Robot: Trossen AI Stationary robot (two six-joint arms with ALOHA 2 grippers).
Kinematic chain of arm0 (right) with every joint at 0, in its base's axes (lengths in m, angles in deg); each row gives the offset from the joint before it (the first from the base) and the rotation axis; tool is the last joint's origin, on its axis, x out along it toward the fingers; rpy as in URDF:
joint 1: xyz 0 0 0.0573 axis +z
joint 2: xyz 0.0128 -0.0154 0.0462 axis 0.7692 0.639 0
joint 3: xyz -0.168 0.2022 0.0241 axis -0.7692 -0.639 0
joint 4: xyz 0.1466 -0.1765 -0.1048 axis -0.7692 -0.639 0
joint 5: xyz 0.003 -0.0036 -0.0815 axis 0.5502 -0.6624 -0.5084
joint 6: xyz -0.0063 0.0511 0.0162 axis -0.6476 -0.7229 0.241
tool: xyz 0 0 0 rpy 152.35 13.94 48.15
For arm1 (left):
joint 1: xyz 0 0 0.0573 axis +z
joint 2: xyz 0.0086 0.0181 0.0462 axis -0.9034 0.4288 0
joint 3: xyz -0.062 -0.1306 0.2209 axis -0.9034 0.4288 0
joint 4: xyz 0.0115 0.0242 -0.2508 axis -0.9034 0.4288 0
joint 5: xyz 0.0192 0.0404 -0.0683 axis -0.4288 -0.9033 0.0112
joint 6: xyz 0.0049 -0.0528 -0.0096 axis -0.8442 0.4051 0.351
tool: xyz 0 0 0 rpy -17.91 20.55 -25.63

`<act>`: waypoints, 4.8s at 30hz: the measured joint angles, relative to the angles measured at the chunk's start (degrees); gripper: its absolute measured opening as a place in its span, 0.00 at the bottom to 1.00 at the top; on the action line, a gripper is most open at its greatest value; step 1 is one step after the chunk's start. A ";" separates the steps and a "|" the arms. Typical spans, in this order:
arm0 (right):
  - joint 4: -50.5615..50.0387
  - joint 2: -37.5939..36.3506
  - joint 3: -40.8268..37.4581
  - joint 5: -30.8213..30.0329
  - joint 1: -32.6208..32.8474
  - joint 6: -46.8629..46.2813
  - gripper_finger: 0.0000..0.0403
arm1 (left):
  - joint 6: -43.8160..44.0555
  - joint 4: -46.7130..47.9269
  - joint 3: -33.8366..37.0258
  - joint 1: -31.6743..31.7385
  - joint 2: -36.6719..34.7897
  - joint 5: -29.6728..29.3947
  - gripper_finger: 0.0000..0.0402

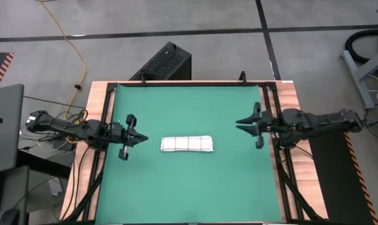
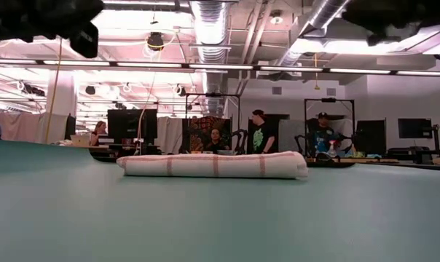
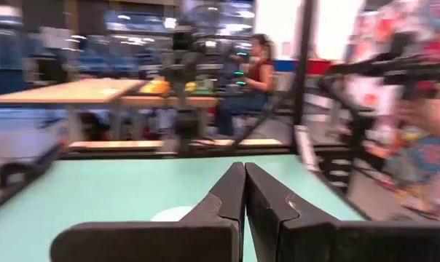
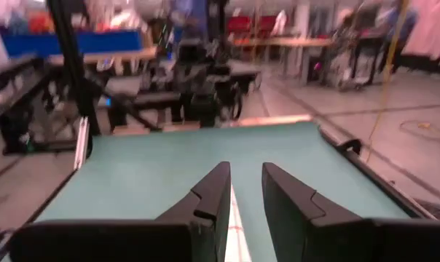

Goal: Roll towel into tight, uniform cylinder
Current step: Return to Home Position

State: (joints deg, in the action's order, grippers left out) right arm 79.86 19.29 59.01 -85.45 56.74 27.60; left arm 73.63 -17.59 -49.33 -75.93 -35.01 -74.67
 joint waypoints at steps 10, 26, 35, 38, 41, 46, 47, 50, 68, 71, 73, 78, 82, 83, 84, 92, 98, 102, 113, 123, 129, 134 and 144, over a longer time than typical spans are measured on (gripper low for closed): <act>5.16 -24.49 -19.94 -0.98 -0.11 -4.87 0.25 | 6.33 7.62 3.32 4.92 -7.23 8.51 0.00; 6.99 -22.89 -25.48 -3.27 0.72 -8.06 0.25 | 7.46 9.94 7.87 8.16 -12.09 11.44 0.00; 7.37 -23.57 -25.53 -3.48 1.43 -2.56 0.25 | 10.99 20.95 2.20 8.16 -17.53 19.08 0.00; 7.09 -23.51 -25.53 -3.46 1.40 -2.69 0.25 | 8.59 23.67 2.18 8.16 -21.78 13.74 0.00; 7.34 -23.56 -25.55 -3.44 1.42 -3.27 0.25 | 7.72 23.74 3.53 8.19 -21.54 8.29 0.00; 7.03 -23.87 -25.55 -3.29 1.76 -4.54 0.25 | 8.53 22.49 7.85 8.12 -21.53 6.86 0.00; 6.73 -23.87 -25.57 -3.28 1.85 -4.75 0.25 | 8.35 22.82 7.85 8.08 -21.05 6.41 0.00; 6.32 -23.84 -25.57 -3.28 1.89 -4.96 0.25 | 7.11 21.55 7.87 8.01 -20.67 5.88 0.00; 5.92 -23.79 -25.59 -3.26 1.67 -7.94 0.25 | 9.33 22.95 7.98 8.05 -20.57 4.26 0.00; 5.90 -23.79 -25.59 -3.26 1.67 -7.94 0.25 | 9.37 22.97 7.98 8.05 -20.57 4.26 0.00; 5.90 -23.79 -25.62 -3.26 1.67 -7.94 0.25 | 9.37 22.95 7.98 8.05 -20.57 4.25 0.00; 5.87 -23.79 -25.62 -3.26 1.67 -7.94 0.25 | 9.39 22.95 8.02 8.05 -20.57 4.29 0.00; 5.85 -23.79 -25.62 -3.26 1.67 -7.92 0.25 | 9.41 22.95 8.02 8.05 -20.57 4.29 0.00; 5.85 -23.79 -25.62 -3.26 1.67 -7.92 0.25 | 9.41 22.95 8.04 8.05 -20.57 4.29 0.00; 5.84 -23.79 -25.62 -3.26 1.67 -7.94 0.25 | 9.41 22.95 8.04 8.05 -20.57 4.29 0.00; 5.83 -23.79 -25.64 -3.26 1.67 -7.91 0.25 | 9.46 22.96 8.07 8.05 -20.57 4.31 0.00; 5.83 -23.79 -25.64 -3.26 1.67 -7.90 0.25 | 9.46 22.95 8.07 8.05 -20.57 4.33 0.00; 5.83 -23.79 -25.64 -3.26 1.67 -7.89 0.25 | 9.46 22.97 8.07 8.05 -20.57 4.35 0.00; 5.81 -23.79 -25.64 -3.28 1.67 -7.87 0.25 | 9.48 22.95 8.07 8.05 -20.57 4.35 0.00; 5.81 -23.79 -25.64 -3.28 1.67 -7.87 0.25 | 9.48 22.95 8.07 8.05 -20.55 4.35 0.00; 5.81 -23.79 -25.64 -3.28 1.67 -7.87 0.25 | 9.48 22.97 8.07 8.05 -20.57 4.35 0.00; 5.81 -23.79 -25.64 -3.28 1.67 -7.87 0.25 | 9.48 22.97 8.07 8.05 -20.55 4.35 0.00; 5.83 -23.79 -25.64 -3.28 1.67 -7.89 0.25 | 9.48 22.97 8.07 8.05 -20.56 4.35 0.00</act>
State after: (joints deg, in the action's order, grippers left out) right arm 85.69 -4.50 33.37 -88.73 58.40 19.71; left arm 83.11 5.38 -41.26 -67.88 -55.57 -70.31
